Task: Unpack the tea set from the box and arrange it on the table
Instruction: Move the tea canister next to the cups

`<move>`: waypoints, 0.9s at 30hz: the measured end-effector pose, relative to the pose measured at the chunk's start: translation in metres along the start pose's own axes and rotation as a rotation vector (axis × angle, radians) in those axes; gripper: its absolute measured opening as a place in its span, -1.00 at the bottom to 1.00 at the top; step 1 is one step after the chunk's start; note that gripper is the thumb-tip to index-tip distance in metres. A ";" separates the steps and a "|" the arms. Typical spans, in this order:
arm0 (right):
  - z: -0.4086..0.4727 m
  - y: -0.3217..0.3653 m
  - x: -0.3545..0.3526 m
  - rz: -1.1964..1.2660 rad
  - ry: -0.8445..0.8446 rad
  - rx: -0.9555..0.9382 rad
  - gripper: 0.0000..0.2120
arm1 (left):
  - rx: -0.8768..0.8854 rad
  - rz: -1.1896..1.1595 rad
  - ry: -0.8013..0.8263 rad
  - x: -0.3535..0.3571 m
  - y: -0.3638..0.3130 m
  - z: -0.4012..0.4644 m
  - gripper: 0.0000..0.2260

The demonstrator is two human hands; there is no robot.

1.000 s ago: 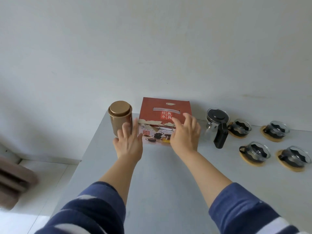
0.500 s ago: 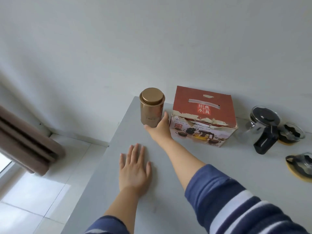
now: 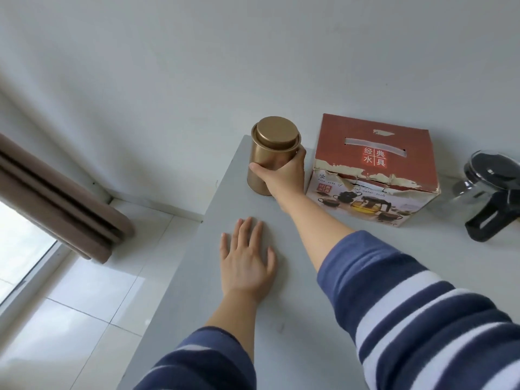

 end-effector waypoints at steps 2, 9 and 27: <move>-0.019 0.015 -0.008 0.077 0.048 -0.017 -0.10 | 0.013 0.012 0.012 -0.002 -0.002 -0.001 -0.48; -0.077 0.057 -0.089 0.179 0.162 -0.050 -0.19 | -0.013 0.196 0.155 -0.008 -0.018 -0.004 -0.50; -0.109 -0.012 -0.516 0.047 -0.255 0.020 -0.18 | 0.498 0.275 0.266 0.079 -0.355 -0.115 -0.49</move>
Point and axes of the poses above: each hand's wrist, its own z-axis towards the middle knuckle, its own x-axis out of the palm, y = z × x, the point moved 2 cm from there along z, towards the middle knuckle
